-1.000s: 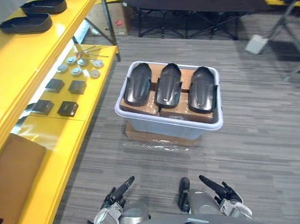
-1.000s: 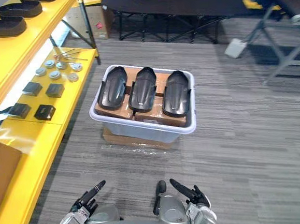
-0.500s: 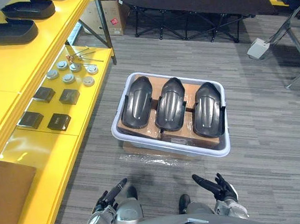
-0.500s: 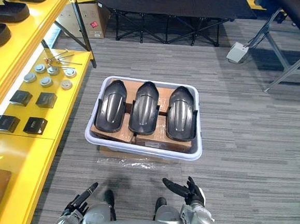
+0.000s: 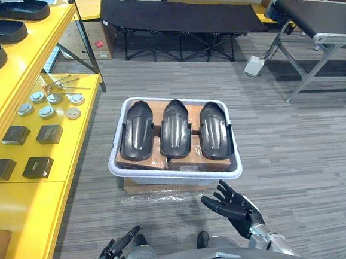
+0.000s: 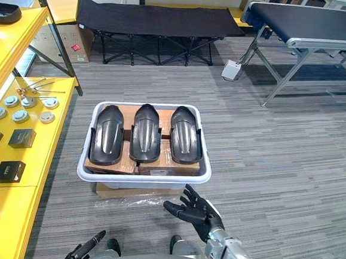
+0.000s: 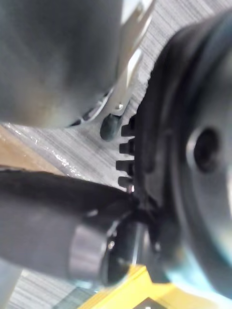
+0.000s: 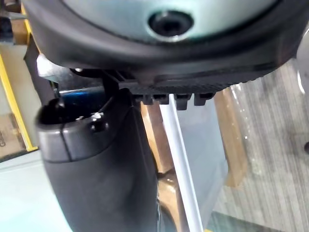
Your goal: Walk over and take three plastic housings, then place them on the shelf
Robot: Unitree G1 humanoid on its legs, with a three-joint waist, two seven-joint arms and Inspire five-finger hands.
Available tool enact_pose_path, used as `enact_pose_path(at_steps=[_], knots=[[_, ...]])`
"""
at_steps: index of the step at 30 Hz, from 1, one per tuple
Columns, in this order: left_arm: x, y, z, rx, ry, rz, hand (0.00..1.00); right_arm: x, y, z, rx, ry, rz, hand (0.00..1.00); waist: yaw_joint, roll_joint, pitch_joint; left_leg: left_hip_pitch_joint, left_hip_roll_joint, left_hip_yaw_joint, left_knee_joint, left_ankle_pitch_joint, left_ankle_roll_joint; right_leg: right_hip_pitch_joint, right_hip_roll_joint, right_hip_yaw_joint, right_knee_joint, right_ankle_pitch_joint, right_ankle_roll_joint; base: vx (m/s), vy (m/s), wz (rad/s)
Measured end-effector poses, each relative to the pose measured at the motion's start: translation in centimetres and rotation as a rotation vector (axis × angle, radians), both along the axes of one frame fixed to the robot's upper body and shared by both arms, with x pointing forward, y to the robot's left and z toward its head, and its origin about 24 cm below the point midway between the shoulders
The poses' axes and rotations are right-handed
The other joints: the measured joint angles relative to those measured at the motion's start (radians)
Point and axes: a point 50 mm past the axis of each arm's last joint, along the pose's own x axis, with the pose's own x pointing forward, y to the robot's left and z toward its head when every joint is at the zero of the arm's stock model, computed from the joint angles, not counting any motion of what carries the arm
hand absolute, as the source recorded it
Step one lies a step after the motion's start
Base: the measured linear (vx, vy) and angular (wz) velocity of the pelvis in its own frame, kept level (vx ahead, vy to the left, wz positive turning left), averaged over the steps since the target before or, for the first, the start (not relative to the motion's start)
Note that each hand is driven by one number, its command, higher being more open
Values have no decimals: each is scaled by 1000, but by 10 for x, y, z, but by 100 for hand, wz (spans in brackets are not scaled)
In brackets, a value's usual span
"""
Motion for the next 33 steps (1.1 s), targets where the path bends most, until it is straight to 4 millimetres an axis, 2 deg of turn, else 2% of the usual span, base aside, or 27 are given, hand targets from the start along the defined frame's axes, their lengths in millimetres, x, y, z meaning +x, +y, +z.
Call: enact_pose_path(at_steps=[3,5,8,10,13,16,19,22,23,25,26,29,31,33], knots=[[-18,-3,-3,2,59,-53,100,17,-25,24,-74,-93,-129,100,-13,15,-9,-2,-1,13,0,0,4,-3,4,11,-3,3,8,-81,6,-7],[-17,-3,-2,13,61,-86,100,32,-49,35,-131,-117,-248,100,-11,21,-15,-3,-1,21,0,0,5,-10,4,17,-4,3,8,-54,19,-2],[-13,-2,-1,29,48,-127,100,50,-66,47,-188,-150,-304,100,-10,22,-11,-16,8,33,4,-1,6,-28,11,41,-5,3,9,-20,0,-11],[-4,3,3,41,9,-146,100,69,-75,59,-202,-196,-368,100,-11,14,8,-75,14,40,64,-13,11,-60,14,54,-5,19,15,-6,-1,-16],[34,8,14,75,-111,-175,100,102,-83,83,-209,-285,-472,100,-5,-6,102,-214,62,35,242,-72,13,-113,33,63,-23,75,6,-50,-21,-10],[59,13,25,111,-197,-192,100,123,-92,107,-225,-366,-586,100,5,-14,181,-296,82,23,323,-101,15,-150,50,64,-38,101,2,-62,9,-3],[72,13,30,133,-235,-191,100,136,-107,123,-264,-391,-673,100,19,-13,229,-334,93,17,364,-119,20,-169,53,65,-36,108,4,0,0,0],[76,12,32,142,-255,-199,100,152,-121,132,-316,-390,-699,100,23,-9,234,-382,91,6,395,-130,27,-198,52,64,-35,114,2,22,39,6],[81,11,33,147,-266,-202,100,164,-132,140,-372,-387,-711,100,26,-1,243,-408,88,-8,413,-134,30,-213,50,61,-34,118,3,26,35,13],[88,8,34,144,-275,-217,100,170,-142,148,-403,-388,-728,100,30,15,257,-423,85,-20,420,-137,34,-215,49,53,-34,119,5,3,34,18],[95,4,35,139,-283,-235,100,179,-153,160,-455,-396,-747,100,44,33,270,-438,77,-26,422,-136,37,-229,43,49,-34,121,6,-18,33,13],[103,-3,35,128,-294,-262,100,190,-161,178,-482,-421,-755,100,46,62,288,-452,68,-40,426,-134,41,-233,36,35,-32,122,7,-23,24,16],[112,-12,37,124,-315,-309,100,205,-168,205,-523,-458,-755,100,51,101,306,-481,54,-44,423,-124,54,-267,23,31,-18,123,8,-47,35,11],[119,-19,38,113,-325,-340,100,212,-172,218,-542,-467,-745,100,55,129,313,-498,42,-47,423,-119,63,-283,13,27,-16,125,11,-48,46,10]])
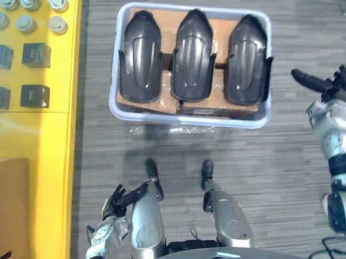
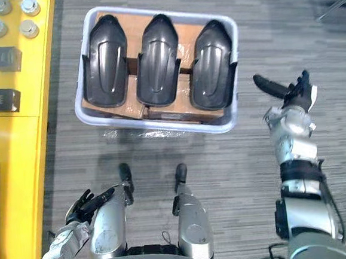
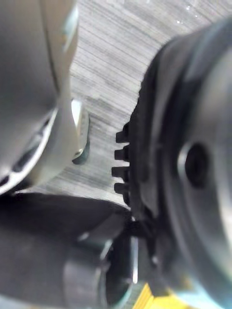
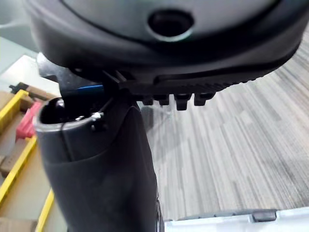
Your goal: Walk over and take three plastic housings, then place them on the shelf
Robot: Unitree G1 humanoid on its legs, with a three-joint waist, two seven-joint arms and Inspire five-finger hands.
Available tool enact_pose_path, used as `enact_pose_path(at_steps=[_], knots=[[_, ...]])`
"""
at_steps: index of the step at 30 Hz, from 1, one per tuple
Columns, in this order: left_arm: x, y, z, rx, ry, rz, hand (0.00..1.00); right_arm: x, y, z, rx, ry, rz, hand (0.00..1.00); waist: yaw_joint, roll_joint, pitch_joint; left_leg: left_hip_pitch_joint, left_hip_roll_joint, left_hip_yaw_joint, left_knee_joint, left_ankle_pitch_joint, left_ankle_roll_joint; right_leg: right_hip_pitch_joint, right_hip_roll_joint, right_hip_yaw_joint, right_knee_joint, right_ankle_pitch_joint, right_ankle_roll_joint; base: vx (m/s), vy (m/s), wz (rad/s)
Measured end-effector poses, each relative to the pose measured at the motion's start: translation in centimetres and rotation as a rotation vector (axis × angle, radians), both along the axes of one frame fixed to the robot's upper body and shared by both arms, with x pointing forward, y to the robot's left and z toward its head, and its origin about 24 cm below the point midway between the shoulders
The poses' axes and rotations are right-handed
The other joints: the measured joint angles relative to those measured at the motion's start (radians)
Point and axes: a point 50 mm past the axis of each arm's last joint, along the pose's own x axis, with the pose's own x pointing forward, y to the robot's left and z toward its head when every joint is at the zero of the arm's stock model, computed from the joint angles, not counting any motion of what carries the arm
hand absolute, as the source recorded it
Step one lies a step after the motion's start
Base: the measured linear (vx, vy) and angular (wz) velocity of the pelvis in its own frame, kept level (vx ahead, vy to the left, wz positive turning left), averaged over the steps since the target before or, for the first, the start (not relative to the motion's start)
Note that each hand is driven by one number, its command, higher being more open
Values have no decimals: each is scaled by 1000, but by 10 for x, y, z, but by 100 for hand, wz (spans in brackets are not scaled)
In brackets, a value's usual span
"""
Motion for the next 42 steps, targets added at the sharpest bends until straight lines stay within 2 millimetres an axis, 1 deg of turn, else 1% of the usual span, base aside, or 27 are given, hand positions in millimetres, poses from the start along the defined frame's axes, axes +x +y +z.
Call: enact_pose_path(at_steps=[1,2,3,6,8,10,12,15,16,17,21,24,25,28,29,32,33,34,35,37,39,41,42], knots=[[4,-4,1,-5,-5,-18,100,3,-2,4,-8,9,0,100,5,17,3,-7,-6,-3,1,2,3,-6,-6,-6,3,1,1,-50,58,9],[5,-7,0,-10,-6,-23,100,3,-4,4,-5,17,-2,100,12,25,4,-10,-8,-3,1,3,5,-10,-8,-7,6,1,1,-46,49,12],[8,-10,0,-13,-5,-38,100,5,-6,2,2,36,-4,100,17,39,6,-15,-12,-12,4,5,8,-11,-11,-18,13,1,1,-38,40,18],[12,-16,1,-21,-15,-52,100,8,-11,4,6,65,-5,100,23,63,11,-37,-22,-30,10,9,15,-18,-19,-39,14,1,1,-36,24,19],[14,-20,1,-29,-18,-59,100,7,-18,12,-10,62,-9,100,29,78,13,-42,-29,-39,9,14,20,-22,-23,-47,19,0,2,-55,25,14],[18,-25,2,-35,-18,-75,100,5,-27,29,-73,63,-4,100,39,96,16,-47,-39,-45,-6,28,25,-36,-33,-53,35,-1,2,-69,28,12],[18,-26,2,-33,-17,-81,100,8,-26,38,-116,66,17,100,37,99,16,-54,-44,-53,-19,41,26,-50,-37,-61,45,-2,1,-65,18,13],[19,-27,2,-32,-18,-89,100,11,-25,39,-122,85,41,100,39,100,16,-54,-52,-68,-49,65,25,-56,-41,-78,54,-6,-1,-65,2,19],[20,-27,2,-32,-20,-91,100,12,-24,40,-151,105,52,100,43,100,15,-54,-53,-70,-61,77,24,-63,-41,-80,63,-8,-4,-71,-9,8],[20,-28,2,-33,-18,-92,100,16,-20,44,-185,121,76,100,43,100,15,-54,-53,-73,-76,90,23,-73,-43,-84,75,-11,-8,-72,-11,8],[21,-28,2,-36,-20,-97,100,21,-13,49,-224,137,117,100,44,101,15,-51,-52,-81,-110,121,20,-86,-45,-94,90,-14,-11,-53,-10,8],[20,-29,2,-39,-18,-107,100,21,-13,49,-253,156,117,100,47,101,15,-34,-55,-83,-144,144,18,-86,-48,-99,103,-18,-16,-50,-3,8],[20,-30,2,-40,-17,-111,100,22,-13,51,-272,159,111,100,48,102,15,-27,-56,-83,-157,149,12,-86,-48,-100,104,-19,-16,-41,7,4],[19,-30,1,-46,-15,-125,100,22,-11,56,-309,148,92,100,48,102,14,-9,-59,-82,-198,174,13,-88,-49,-100,104,-21,-20,-22,4,1],[19,-30,1,-47,-14,-127,100,22,-9,59,-317,138,86,100,46,102,14,-5,-60,-81,-207,181,9,-88,-49,-99,104,-21,-20,0,0,0],[17,-30,1,-47,-10,-128,100,24,3,81,-401,59,77,100,35,102,14,1,-59,-78,-226,193,8,-94,-47,-96,104,-20,-19,-8,-7,-5],[17,-29,0,-48,-8,-128,100,24,9,93,-424,9,75,100,31,102,14,2,-58,-76,-235,201,12,-98,-46,-94,104,-16,-15,2,-10,-3],[17,-29,0,-48,-7,-129,100,23,11,99,-439,-14,75,100,29,102,15,2,-58,-76,-236,205,15,-99,-45,-94,104,-16,-15,0,0,0],[16,-29,1,-50,-4,-130,100,19,16,117,-478,-84,65,100,27,101,15,2,-55,-73,-237,207,15,-100,-42,-91,104,-15,-15,0,0,0],[16,-29,1,-52,-5,-131,100,15,19,130,-488,-143,53,100,26,100,16,5,-52,-70,-237,207,15,-100,-40,-87,105,-15,-15,11,-9,-3],[16,-29,1,-53,-6,-130,100,6,24,151,-533,-224,32,100,25,97,17,13,-49,-62,-238,206,15,-99,-38,-77,108,-15,-15,29,-23,-11],[16,-28,2,-53,-10,-129,100,1,27,162,-537,-283,17,100,15,92,18,21,-49,-51,-246,206,14,-99,-37,-69,108,-15,-15,33,-19,-13],[16,-28,2,-55,-13,-130,100,0,27,163,-536,-290,10,100,14,91,18,25,-49,-49,-251,206,14,-99,-37,-68,108,-15,-15,28,-15,-10]])
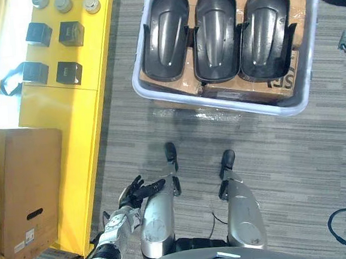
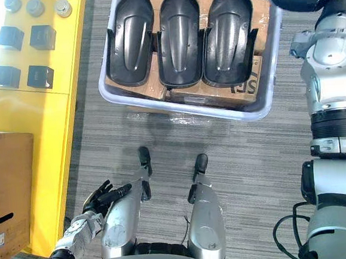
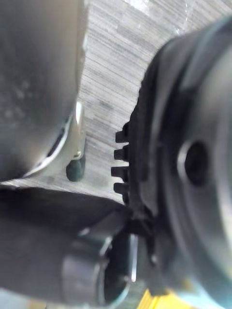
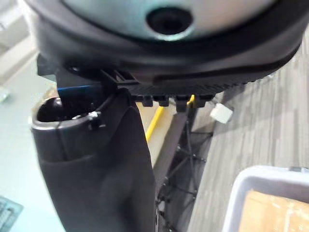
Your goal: Walk over and take three plastic housings, then place them on the shelf
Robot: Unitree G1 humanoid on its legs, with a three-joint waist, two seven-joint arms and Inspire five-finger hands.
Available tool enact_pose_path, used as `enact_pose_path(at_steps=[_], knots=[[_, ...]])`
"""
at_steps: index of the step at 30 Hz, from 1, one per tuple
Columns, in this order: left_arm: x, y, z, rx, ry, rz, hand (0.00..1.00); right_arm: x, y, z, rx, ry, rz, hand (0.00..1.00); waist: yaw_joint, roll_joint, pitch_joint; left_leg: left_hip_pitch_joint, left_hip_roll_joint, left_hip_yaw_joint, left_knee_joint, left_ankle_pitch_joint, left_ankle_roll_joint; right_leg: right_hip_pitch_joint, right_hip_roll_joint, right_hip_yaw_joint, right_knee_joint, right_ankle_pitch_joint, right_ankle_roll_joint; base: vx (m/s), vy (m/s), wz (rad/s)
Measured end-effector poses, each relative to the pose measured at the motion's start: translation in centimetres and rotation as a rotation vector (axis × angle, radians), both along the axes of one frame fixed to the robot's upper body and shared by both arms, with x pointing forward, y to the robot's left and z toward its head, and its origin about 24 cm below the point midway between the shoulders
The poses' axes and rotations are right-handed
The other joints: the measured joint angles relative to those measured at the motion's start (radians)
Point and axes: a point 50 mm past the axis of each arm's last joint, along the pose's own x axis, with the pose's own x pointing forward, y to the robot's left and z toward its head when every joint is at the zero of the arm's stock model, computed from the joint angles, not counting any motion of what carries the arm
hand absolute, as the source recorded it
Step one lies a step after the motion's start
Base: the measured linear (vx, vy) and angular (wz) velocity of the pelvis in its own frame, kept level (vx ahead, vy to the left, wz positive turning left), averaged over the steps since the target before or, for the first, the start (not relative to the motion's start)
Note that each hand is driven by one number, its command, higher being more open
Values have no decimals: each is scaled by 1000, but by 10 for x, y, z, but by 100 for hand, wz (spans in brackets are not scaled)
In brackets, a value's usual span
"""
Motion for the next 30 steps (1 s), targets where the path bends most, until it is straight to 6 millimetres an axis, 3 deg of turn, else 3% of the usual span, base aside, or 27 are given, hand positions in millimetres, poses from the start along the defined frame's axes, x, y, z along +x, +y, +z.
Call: enact_pose_path(at_steps=[5,9,19,24,25,30], knots=[[2,-1,2,-13,-12,-8,100,0,-4,-9,18,47,-20,100,-3,-11,3,10,1,7,-13,4,-4,3,3,0,-4,0,0,12,-7,-3],[3,0,3,-16,-20,-2,100,6,-10,-33,62,161,-26,100,1,-23,4,11,3,6,-21,8,-5,3,5,-1,-6,0,0,5,-3,1],[3,-2,3,-22,-25,-1,100,20,-29,-91,146,455,-43,100,29,-23,3,32,-5,-20,-82,44,-7,11,3,-23,-8,-1,-1,12,-5,6],[5,-3,4,-38,-29,6,100,22,-36,-99,186,542,-55,100,41,-21,2,16,-7,-34,-92,58,-6,-5,2,-34,0,-2,-3,-5,-16,9],[6,-4,4,-37,-29,2,100,23,-37,-104,192,573,-48,0,44,-20,2,16,-8,-38,-92,59,-5,-5,0,-36,6,-5,-5,1,-9,6],[6,-5,3,-36,-27,-7,100,19,-46,-121,191,677,-58,0,43,-12,0,9,-20,-64,-95,66,-4,-8,-15,-62,32,-20,-5,6,-9,16]])
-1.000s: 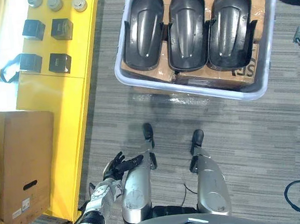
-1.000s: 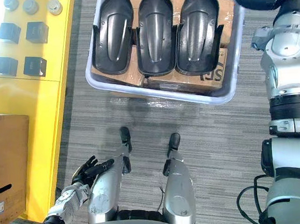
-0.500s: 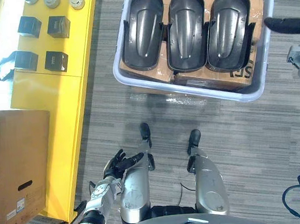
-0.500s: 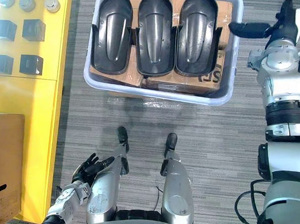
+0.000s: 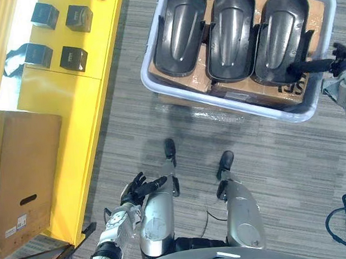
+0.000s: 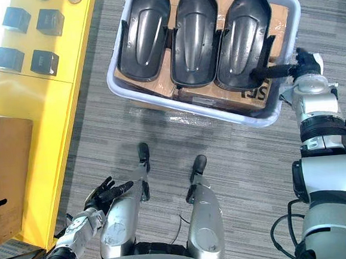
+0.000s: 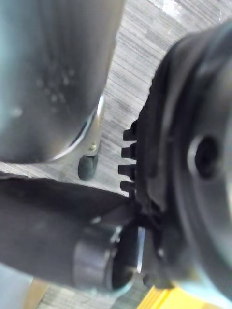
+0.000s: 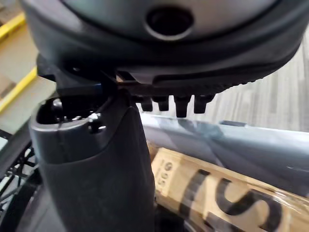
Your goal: Walk over and take three plastic housings, then place them on the shelf
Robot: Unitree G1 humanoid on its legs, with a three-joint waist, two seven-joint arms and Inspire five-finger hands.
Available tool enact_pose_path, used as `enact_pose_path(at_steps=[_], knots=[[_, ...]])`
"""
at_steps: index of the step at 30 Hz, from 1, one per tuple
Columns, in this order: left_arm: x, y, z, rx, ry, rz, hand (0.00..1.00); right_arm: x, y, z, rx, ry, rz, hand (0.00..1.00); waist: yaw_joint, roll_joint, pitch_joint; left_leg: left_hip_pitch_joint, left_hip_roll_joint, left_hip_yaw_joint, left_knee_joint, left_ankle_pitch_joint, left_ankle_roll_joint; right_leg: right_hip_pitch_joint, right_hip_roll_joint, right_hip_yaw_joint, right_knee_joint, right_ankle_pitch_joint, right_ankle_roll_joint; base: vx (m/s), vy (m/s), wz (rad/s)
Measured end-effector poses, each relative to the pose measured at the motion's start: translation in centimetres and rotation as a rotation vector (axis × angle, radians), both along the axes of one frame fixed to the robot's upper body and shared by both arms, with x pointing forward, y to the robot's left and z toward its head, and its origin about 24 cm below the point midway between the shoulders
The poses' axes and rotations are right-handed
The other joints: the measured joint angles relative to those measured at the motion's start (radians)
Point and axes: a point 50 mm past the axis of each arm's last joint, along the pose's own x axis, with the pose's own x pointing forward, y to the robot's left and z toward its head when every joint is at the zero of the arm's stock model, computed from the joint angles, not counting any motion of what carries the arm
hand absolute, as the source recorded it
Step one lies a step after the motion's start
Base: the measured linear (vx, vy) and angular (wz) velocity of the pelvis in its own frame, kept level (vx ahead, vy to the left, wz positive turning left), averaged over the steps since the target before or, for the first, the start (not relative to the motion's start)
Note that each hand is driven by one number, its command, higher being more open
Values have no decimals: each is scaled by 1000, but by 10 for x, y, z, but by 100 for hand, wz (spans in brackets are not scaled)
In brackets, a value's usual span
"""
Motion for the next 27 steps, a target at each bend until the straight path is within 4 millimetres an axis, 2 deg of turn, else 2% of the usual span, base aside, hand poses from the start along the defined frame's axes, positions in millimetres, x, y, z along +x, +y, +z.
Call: enact_pose_path(at_steps=[4,7,10,17,21,24,27], knots=[[-1,1,-1,4,4,-2,100,-12,-19,1,-57,54,-53,0,0,1,0,0,-6,-7,0,0,-1,-4,-8,-2,21,-11,0,2,-7,8],[-3,3,-2,6,13,-2,100,-12,-20,-1,-56,67,-40,0,-12,1,-1,1,-6,-7,0,2,-3,-9,-10,-2,34,-21,1,5,-36,0],[-4,3,-3,8,17,-5,100,-14,-18,-20,-15,109,-10,0,-12,3,-2,10,-3,-8,-1,3,-4,-7,-9,-2,49,-30,-2,13,-47,0],[-5,4,-3,30,20,-28,100,-21,-17,-46,13,130,-5,0,-13,-1,-1,76,-1,-11,-47,15,-1,51,-3,-14,36,-39,1,29,-42,5],[-10,11,-1,62,2,-21,100,-29,-10,-69,2,128,-32,0,-17,-26,3,142,0,6,-73,16,-3,124,4,-11,-12,-32,13,59,-43,-6],[-16,17,4,72,-40,7,100,-32,5,-81,30,45,-45,0,-34,-64,-1,199,0,30,-74,1,-3,190,9,4,-60,-17,19,90,-37,-16],[-12,18,15,65,-110,13,100,-41,15,-88,52,-39,-85,0,-44,-102,-19,245,1,51,-77,-20,-6,241,14,19,-96,-12,23,100,-33,-21]])
